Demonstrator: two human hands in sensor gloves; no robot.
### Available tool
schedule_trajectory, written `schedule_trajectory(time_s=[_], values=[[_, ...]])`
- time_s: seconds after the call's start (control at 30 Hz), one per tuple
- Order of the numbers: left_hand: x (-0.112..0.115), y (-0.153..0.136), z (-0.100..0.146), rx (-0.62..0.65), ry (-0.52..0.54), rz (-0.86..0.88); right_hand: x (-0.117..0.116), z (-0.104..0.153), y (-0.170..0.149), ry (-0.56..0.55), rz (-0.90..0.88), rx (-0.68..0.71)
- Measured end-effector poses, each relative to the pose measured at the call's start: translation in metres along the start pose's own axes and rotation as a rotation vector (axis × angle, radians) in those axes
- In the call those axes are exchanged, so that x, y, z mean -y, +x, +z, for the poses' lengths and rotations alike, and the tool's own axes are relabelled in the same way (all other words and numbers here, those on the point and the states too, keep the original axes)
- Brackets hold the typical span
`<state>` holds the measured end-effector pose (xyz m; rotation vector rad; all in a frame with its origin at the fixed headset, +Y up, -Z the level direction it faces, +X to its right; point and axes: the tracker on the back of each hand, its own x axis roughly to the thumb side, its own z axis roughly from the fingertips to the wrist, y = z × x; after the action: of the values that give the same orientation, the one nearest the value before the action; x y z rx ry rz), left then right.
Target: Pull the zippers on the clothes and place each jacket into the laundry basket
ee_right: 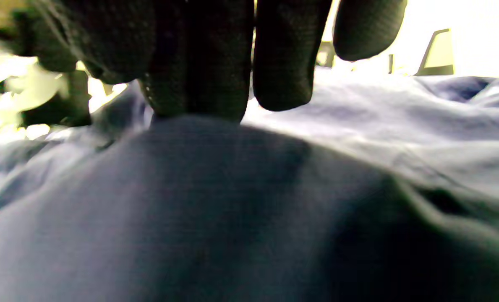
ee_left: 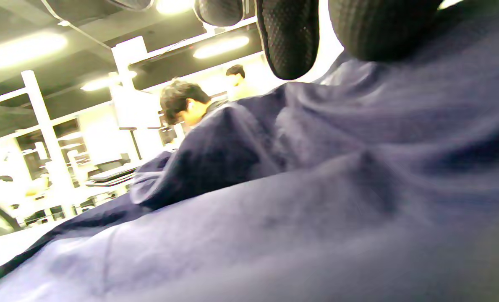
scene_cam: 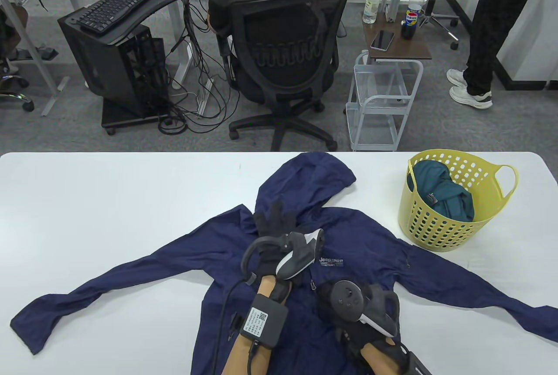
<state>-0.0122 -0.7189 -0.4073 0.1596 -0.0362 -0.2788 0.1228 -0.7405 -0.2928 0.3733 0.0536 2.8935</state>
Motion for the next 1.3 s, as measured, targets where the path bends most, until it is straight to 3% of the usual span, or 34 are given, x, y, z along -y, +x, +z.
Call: schedule_trajectory(time_s=[0.1,0.27,0.47,0.57,0.6,0.7,0.8,0.97,1.3], values=[[0.009,-0.011,-0.007,-0.055,-0.032,-0.004,-0.006,0.001,0.008,0.149,0.02,0.061],[0.014,-0.019,0.001,-0.013,-0.107,0.022,-0.022,-0.006,0.005,0.262,-0.001,0.04],[-0.022,-0.024,0.039,0.024,-0.029,0.24,-0.025,-0.015,-0.011,0.204,-0.027,-0.055],[-0.029,-0.01,0.064,0.11,-0.062,0.283,-0.026,-0.019,-0.023,0.194,-0.077,-0.097],[-0.027,-0.005,0.068,0.136,-0.089,0.279,-0.026,-0.019,-0.025,0.192,-0.089,-0.099],[-0.007,0.012,0.075,0.221,-0.317,0.221,-0.028,-0.017,-0.027,0.181,-0.097,-0.08],[0.018,0.016,0.075,0.209,-0.446,0.191,-0.027,-0.014,-0.023,0.164,-0.058,-0.061],[0.039,0.012,0.072,0.203,-0.512,0.21,-0.028,-0.012,-0.013,0.141,-0.005,-0.041],[0.053,-0.003,0.068,0.128,-0.578,0.199,-0.018,0.0,0.011,0.069,0.104,0.029]])
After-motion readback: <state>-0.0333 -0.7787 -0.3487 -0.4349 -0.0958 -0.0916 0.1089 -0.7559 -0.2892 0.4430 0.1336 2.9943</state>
